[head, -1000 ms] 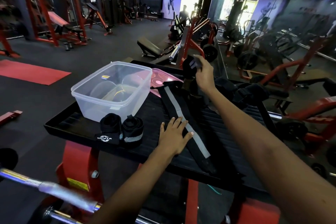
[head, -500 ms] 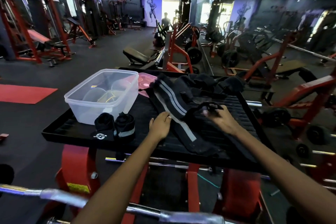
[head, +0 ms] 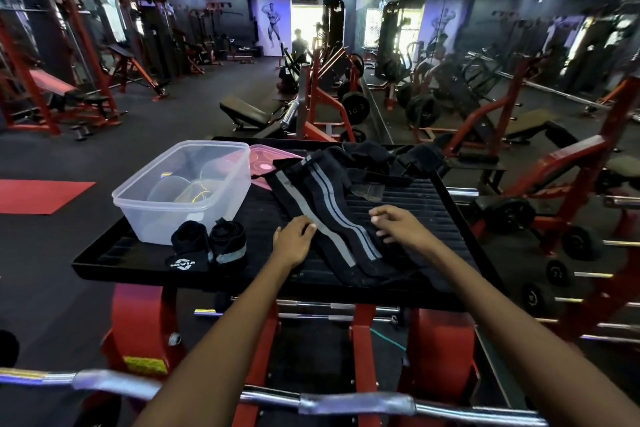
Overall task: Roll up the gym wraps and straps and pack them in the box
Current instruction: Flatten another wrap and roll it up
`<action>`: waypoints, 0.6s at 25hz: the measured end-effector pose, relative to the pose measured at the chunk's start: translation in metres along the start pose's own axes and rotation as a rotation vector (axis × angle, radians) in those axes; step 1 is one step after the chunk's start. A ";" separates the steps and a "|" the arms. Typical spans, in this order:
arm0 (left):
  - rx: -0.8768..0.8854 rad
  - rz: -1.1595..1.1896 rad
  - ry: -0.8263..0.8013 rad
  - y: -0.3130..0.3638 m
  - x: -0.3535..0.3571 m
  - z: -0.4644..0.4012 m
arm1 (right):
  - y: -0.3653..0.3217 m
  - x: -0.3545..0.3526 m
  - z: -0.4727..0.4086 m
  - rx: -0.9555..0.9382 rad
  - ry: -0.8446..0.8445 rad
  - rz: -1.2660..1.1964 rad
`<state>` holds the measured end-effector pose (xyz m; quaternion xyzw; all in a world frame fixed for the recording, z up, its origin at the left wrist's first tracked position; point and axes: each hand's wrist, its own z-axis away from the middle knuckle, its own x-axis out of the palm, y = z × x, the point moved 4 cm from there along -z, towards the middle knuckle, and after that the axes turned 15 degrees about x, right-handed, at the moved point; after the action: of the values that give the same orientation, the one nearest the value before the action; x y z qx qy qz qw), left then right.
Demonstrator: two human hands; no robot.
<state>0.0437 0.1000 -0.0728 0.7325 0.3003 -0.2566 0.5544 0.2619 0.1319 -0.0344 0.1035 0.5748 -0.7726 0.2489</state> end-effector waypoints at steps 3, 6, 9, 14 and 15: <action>0.009 0.009 0.015 -0.004 0.001 -0.002 | -0.006 0.013 -0.021 0.201 -0.006 0.156; 0.018 0.022 0.031 -0.006 0.001 -0.003 | -0.019 0.016 -0.028 0.220 0.011 0.279; 0.007 0.053 0.036 -0.008 0.001 -0.004 | -0.035 0.018 -0.018 0.221 -0.030 0.184; -0.105 0.244 0.124 -0.008 0.000 -0.002 | -0.036 0.030 0.006 0.388 -0.264 -0.236; -0.137 0.283 0.141 -0.008 -0.001 -0.004 | -0.032 0.035 0.011 0.385 -0.306 -0.207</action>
<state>0.0369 0.1052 -0.0763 0.7440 0.2492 -0.1031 0.6113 0.2174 0.1188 -0.0198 -0.0284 0.3804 -0.8957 0.2285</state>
